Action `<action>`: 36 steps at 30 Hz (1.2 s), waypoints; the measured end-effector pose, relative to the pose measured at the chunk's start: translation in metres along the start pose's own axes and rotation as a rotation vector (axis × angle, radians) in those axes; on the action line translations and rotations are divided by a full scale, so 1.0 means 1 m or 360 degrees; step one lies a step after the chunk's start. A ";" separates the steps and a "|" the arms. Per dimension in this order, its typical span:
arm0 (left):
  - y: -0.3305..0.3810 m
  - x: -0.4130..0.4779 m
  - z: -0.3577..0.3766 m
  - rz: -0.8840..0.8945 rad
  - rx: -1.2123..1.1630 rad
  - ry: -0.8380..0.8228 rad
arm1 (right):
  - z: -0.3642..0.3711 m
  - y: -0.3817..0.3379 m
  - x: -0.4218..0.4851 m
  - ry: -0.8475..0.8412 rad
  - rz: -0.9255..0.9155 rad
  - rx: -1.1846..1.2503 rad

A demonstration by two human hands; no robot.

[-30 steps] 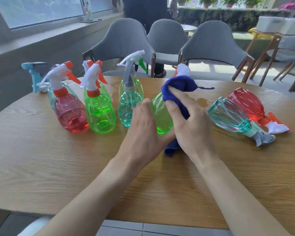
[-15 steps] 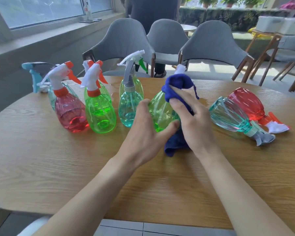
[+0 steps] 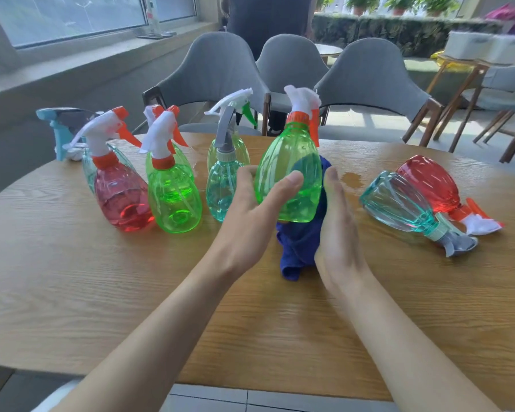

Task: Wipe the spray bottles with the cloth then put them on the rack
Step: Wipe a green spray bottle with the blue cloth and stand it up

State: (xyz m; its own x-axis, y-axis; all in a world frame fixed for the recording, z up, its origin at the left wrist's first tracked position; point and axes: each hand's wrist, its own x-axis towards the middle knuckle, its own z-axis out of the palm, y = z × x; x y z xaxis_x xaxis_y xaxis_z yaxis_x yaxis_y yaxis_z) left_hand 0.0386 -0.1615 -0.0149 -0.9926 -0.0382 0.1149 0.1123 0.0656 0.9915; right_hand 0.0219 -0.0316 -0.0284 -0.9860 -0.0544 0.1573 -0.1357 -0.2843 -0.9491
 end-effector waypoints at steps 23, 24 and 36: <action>-0.011 -0.004 -0.001 0.0260 0.0534 0.0271 | 0.002 -0.007 0.006 -0.0030 -0.0069 -0.0017; -0.012 -0.004 0.001 0.0324 0.0594 0.0313 | 0.002 -0.007 0.007 0.0008 -0.0100 -0.0069; -0.010 -0.003 0.003 0.0175 0.0434 0.0291 | 0.005 -0.005 0.001 -0.0165 -0.0331 -0.0317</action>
State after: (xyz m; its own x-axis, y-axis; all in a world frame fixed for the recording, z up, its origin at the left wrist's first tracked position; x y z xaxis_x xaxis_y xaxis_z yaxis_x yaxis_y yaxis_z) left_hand 0.0405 -0.1588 -0.0257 -0.9479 -0.1926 0.2536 0.1772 0.3424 0.9227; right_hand 0.0220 -0.0351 -0.0216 -0.9215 -0.1148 0.3711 -0.3600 -0.1066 -0.9269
